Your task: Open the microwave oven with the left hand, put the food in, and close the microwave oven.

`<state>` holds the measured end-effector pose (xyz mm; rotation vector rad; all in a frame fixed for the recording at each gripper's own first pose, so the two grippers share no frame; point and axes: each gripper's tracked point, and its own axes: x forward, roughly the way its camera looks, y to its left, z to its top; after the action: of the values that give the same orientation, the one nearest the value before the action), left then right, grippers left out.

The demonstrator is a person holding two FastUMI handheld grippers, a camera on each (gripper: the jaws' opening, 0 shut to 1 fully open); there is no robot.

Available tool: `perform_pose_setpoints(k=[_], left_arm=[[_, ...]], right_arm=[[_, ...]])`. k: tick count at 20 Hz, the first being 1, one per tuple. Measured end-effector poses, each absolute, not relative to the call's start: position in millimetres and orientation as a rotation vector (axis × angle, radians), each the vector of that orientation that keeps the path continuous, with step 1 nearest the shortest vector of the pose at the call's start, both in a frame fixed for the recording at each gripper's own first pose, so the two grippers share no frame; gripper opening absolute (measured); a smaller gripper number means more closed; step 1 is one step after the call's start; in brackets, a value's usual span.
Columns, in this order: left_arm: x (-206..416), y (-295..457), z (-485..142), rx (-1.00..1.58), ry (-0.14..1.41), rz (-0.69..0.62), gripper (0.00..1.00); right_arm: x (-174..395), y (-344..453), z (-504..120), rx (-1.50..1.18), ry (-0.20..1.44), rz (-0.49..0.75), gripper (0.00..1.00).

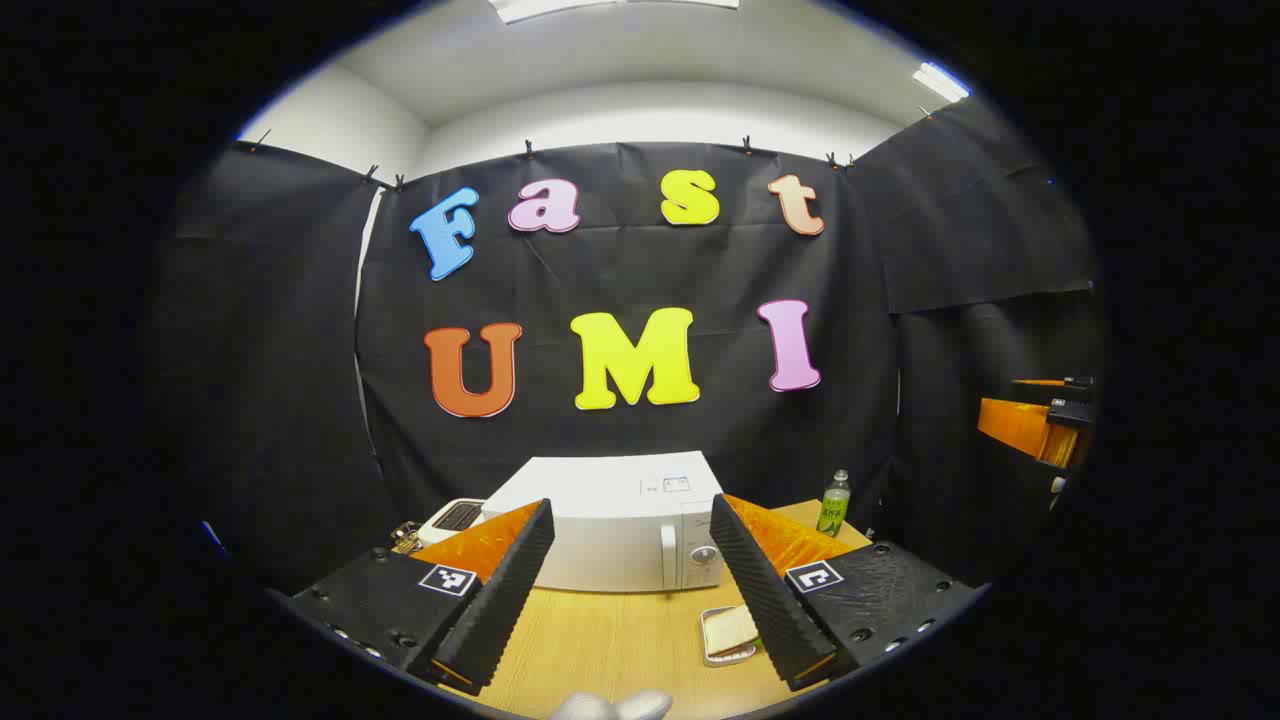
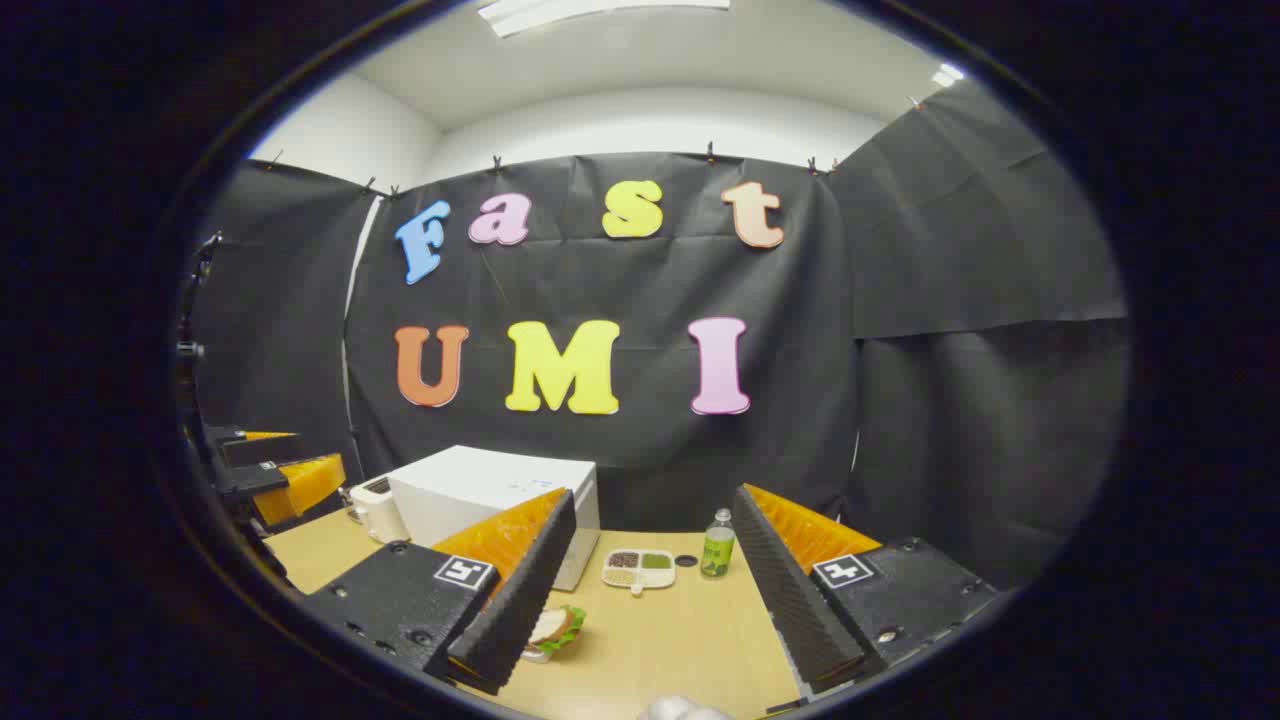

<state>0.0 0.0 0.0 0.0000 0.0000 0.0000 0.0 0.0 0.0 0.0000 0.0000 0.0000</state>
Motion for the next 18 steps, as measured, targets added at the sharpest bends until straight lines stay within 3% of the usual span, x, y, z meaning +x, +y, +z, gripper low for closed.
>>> perform_pose_setpoints(k=[2, 3, 4, 5, 6, 7, 8, 9, 18], left_arm=[[0, 0, 2, -0.004, -0.002, 0.005, 0.96], [0, 0, 2, -0.004, -0.004, 0.009, 0.96], [1, 0, 2, -0.003, -0.002, 0.011, 0.96], [1, 1, 0, -0.004, 0.004, 0.014, 0.96], [1, 0, 0, -0.003, 0.006, 0.014, 0.96], [1, -1, 1, 0.001, 0.003, 0.016, 0.96], [2, 0, 1, 0.007, 0.005, 0.018, 0.96], [2, 1, 0, 0.01, 0.004, 0.019, 0.96], [31, -1, -27, -0.009, 0.003, 0.013, 0.96]], right_arm=[[1, -3, 2, -0.008, -0.004, -0.005, 1.0], [2, -3, 1, -0.014, -0.003, -0.001, 0.92], [2, -2, 3, -0.019, -0.008, 0.003, 0.92], [2, -4, 3, -0.023, -0.008, 0.0, 1.0], [3, -4, 4, -0.026, -0.01, 0.002, 0.92], [3, -3, 4, -0.025, -0.013, 0.003, 1.0], [3, -2, 5, -0.024, -0.011, 0.005, 1.0], [3, -2, 4, -0.025, -0.009, 0.007, 0.92], [12, -9, 5, -0.021, 0.003, 0.006, 0.92]])
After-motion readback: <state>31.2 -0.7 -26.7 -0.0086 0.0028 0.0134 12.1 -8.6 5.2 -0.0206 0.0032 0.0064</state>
